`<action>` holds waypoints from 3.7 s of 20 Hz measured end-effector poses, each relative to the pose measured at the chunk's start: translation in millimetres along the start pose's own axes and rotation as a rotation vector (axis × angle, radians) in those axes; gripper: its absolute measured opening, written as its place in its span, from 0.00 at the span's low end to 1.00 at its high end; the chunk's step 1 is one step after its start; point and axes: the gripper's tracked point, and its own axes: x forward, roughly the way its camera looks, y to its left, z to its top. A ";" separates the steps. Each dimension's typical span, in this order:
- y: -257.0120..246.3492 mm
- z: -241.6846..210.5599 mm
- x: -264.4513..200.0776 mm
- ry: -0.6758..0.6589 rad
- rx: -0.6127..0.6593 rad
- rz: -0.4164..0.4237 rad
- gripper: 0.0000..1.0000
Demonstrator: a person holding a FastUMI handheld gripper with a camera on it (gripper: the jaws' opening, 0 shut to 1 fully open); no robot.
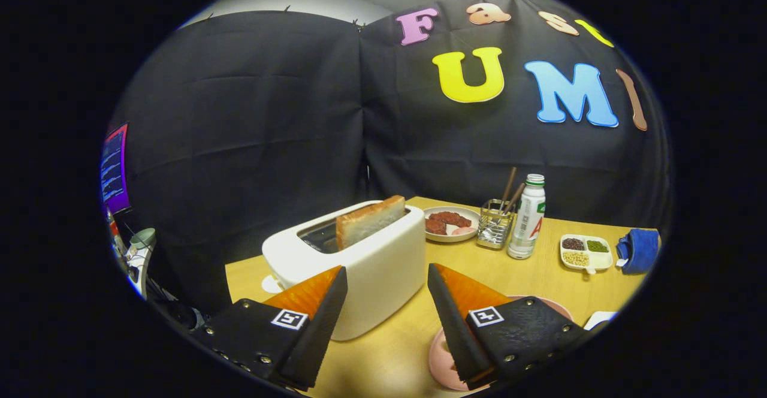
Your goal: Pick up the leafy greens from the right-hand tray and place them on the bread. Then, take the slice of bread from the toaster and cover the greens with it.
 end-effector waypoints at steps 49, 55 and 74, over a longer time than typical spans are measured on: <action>-99.8 42.7 -53.9 -0.214 0.109 -0.264 0.11; -161.3 -14.4 -85.9 -0.114 0.134 -0.407 0.11; -129.9 -76.2 -76.4 -0.001 0.134 -0.364 0.11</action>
